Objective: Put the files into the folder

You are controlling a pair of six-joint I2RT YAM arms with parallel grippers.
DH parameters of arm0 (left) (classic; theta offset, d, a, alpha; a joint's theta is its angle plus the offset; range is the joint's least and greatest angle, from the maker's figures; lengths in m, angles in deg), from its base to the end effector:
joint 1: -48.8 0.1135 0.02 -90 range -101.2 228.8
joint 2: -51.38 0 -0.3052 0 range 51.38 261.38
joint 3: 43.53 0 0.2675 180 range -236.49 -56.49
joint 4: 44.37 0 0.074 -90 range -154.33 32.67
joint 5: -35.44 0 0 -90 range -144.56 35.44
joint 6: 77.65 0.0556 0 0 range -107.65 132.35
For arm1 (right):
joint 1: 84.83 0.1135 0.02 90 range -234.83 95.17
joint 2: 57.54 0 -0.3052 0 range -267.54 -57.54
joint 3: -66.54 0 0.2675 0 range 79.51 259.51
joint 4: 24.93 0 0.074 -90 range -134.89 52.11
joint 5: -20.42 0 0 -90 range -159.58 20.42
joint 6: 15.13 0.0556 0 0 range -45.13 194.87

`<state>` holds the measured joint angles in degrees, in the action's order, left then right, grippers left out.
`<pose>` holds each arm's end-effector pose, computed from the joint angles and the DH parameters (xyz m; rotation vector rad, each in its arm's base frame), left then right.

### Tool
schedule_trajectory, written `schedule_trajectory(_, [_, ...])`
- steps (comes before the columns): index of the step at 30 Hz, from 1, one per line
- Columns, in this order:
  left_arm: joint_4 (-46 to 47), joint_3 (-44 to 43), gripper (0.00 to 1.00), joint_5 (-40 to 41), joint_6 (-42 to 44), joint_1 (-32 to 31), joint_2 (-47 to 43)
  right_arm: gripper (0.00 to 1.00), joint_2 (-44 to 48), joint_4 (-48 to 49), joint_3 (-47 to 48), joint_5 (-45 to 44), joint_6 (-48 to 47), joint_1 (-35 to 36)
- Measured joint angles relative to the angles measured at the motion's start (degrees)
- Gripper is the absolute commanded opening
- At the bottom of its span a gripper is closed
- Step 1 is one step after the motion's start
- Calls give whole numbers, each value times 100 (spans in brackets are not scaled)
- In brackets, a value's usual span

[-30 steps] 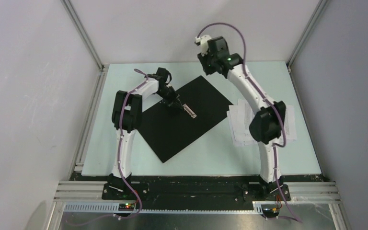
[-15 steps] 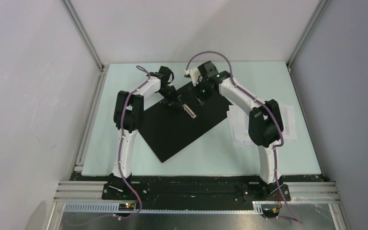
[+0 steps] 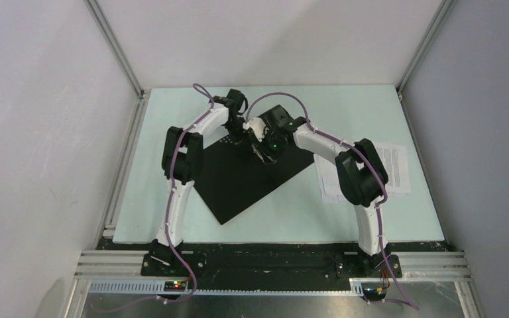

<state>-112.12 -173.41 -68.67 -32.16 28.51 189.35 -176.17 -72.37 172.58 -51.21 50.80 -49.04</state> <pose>0.5044 -0.2010 0.1562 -0.5884 2.9639 -0.5168 0.3877 0.3011 0.2133 -1.4014 2.2076 0.4916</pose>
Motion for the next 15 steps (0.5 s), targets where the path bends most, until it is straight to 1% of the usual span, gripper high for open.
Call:
schedule_trajectory(2, [0, 0, 0, -2, 0, 0, 0, 26, 0, 192, 0, -116, -101, 70])
schedule_trajectory(4, [0, 0, 0, -2, -2, 0, 0, 16, 0, 343, 0, -221, -153, 133])
schedule_trajectory(6, [0, 0, 0, -2, -2, 0, 0, 12, 0, 479, 4, -293, -173, 177])
schedule_trajectory(11, [0, 2, 0, -2, -2, 0, 0, 8, -61, 612, 57, -358, -144, 225])
schedule_trajectory(14, [0, 2, 0, -2, -2, 2, 0, 0, -138, 632, 63, -461, -116, 240])
schedule_trajectory(15, [0, 2, 0, -2, -4, 2, 0, 0, -175, 638, 63, -501, -98, 243])
